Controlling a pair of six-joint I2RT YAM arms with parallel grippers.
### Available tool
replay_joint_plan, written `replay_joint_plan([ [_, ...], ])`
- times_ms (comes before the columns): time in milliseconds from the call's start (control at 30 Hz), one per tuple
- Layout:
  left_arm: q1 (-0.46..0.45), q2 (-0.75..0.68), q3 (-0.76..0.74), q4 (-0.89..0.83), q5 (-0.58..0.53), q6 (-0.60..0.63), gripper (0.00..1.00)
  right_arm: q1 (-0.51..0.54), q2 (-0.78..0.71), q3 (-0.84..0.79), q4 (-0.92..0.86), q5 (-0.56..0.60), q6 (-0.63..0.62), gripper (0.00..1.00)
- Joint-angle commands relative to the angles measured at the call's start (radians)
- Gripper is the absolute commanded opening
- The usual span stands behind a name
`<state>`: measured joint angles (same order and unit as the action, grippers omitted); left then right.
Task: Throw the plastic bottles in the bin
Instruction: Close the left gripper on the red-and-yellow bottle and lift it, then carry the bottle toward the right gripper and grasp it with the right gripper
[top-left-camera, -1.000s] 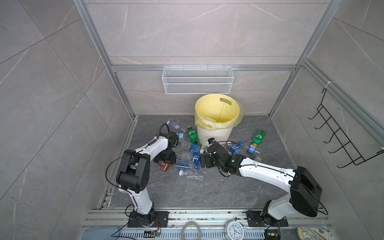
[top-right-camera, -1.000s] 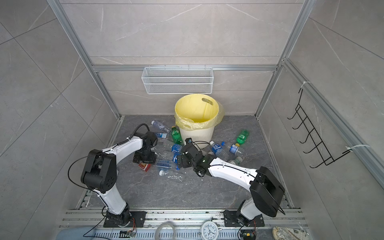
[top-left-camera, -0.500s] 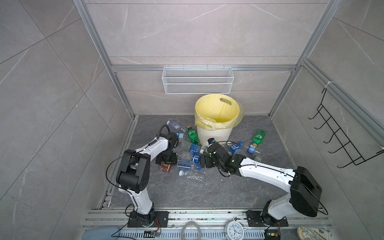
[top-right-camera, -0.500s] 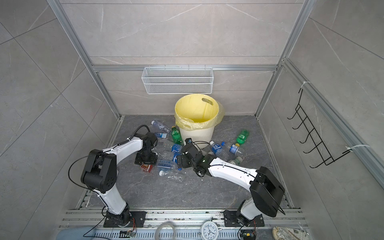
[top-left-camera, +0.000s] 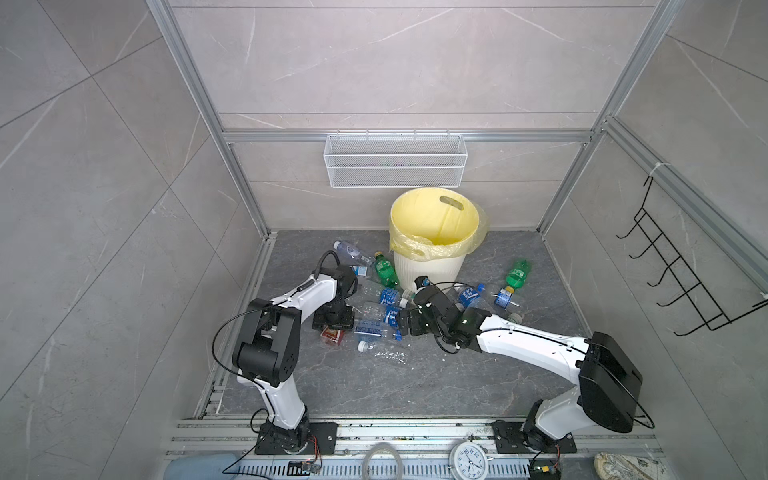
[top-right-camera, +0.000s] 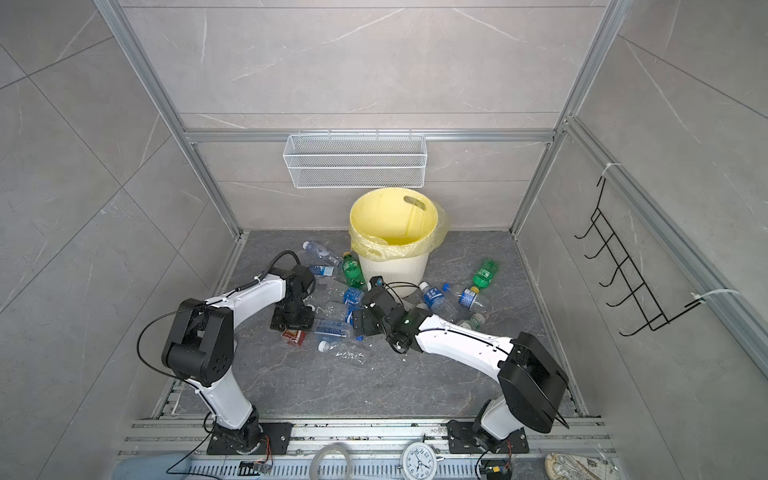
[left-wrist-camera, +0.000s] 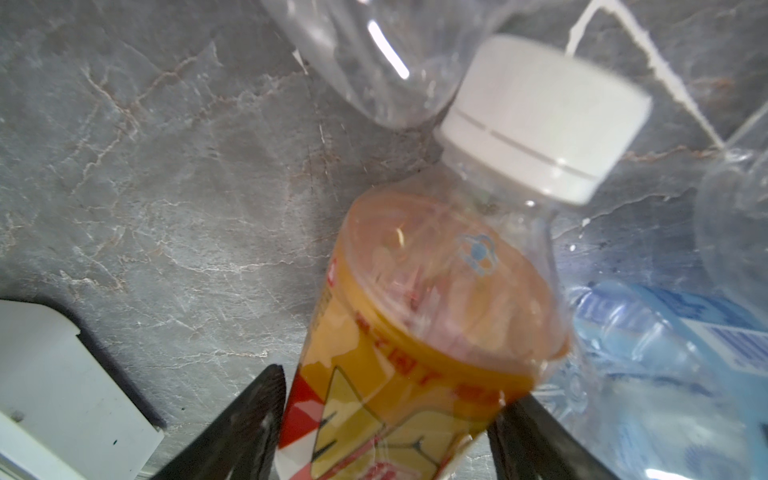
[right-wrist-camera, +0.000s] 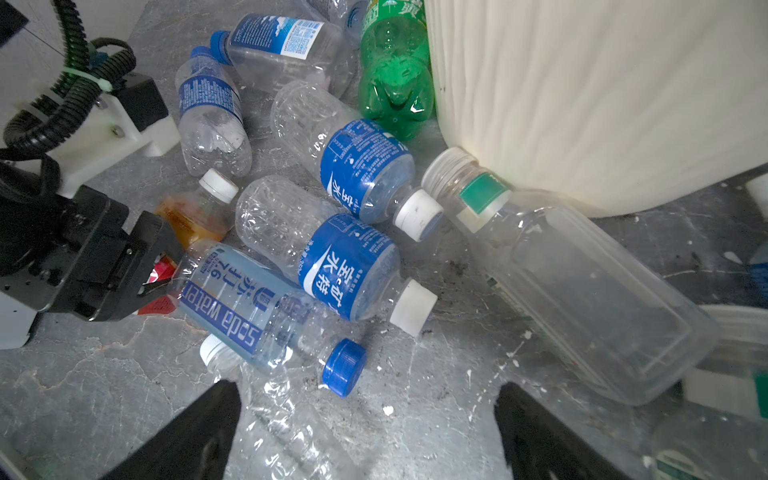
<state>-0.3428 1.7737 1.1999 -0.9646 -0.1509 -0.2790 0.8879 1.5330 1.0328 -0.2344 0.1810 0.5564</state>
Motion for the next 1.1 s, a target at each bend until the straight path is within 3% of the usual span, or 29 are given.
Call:
replay_joint_plan([
  [0,-0.001,-0.006,-0.001,-0.019,0.003,0.014,0.7,-0.002,0.025,0.034,0.005,-0.011,0.018,1.0],
  [300,-0.019,-0.051,-0.014,-0.02,0.034,0.01,0.55,-0.003,0.047,0.069,-0.016,-0.018,0.022,1.0],
  [533,-0.021,-0.077,-0.013,-0.025,0.052,0.009,0.49,-0.003,0.052,0.092,-0.029,-0.021,0.026,1.0],
  [867,-0.02,-0.123,0.013,-0.047,0.074,0.003,0.46,-0.005,0.044,0.097,-0.018,-0.032,0.036,1.0],
  [1067,-0.007,-0.186,0.022,-0.049,0.158,-0.027,0.44,-0.005,0.054,0.123,-0.017,-0.056,0.037,1.0],
])
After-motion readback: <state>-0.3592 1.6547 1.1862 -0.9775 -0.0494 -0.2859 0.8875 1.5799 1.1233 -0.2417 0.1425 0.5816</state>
